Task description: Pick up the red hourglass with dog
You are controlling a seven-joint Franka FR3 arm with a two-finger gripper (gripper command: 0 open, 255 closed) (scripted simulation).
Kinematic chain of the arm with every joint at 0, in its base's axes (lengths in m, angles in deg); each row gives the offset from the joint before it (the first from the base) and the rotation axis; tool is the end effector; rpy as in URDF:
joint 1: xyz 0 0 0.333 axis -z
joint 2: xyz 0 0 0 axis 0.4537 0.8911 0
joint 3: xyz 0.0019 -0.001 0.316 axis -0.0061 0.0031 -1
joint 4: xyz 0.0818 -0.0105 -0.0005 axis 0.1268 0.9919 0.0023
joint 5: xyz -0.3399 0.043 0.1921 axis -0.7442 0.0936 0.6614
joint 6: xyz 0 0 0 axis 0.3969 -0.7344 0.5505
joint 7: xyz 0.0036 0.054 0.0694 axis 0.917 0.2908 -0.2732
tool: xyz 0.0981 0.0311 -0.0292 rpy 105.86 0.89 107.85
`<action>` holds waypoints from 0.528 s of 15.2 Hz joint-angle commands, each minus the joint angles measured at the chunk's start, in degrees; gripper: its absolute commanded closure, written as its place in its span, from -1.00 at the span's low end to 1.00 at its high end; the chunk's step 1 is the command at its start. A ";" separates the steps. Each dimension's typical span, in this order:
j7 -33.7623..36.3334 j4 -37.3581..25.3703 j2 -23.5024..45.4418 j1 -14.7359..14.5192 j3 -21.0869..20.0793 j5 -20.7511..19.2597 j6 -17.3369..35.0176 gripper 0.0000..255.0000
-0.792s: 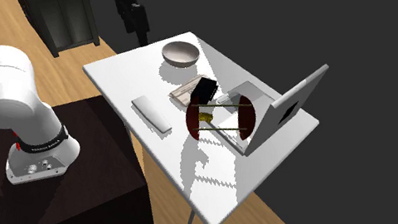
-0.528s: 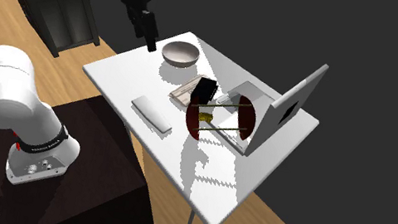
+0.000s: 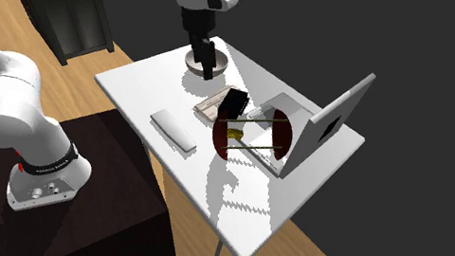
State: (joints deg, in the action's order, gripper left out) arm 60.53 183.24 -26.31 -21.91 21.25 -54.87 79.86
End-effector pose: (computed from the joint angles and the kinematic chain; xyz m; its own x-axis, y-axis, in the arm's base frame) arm 0.4195 -0.0581 0.5117 0.9861 -0.1401 0.0895 -0.1492 -0.9832 0.1049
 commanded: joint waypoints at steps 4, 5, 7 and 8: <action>4.81 -4.14 10.42 2.29 0.83 -0.92 5.86 -1.00; 5.72 -5.26 12.54 2.69 1.06 -1.07 6.76 -1.00; 7.47 -7.67 16.76 3.47 1.56 -1.31 8.38 -1.00; 8.32 -8.95 18.85 3.85 1.83 -1.39 9.10 -1.00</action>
State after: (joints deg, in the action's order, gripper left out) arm 68.08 175.79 -9.94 -18.54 22.70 -56.14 87.99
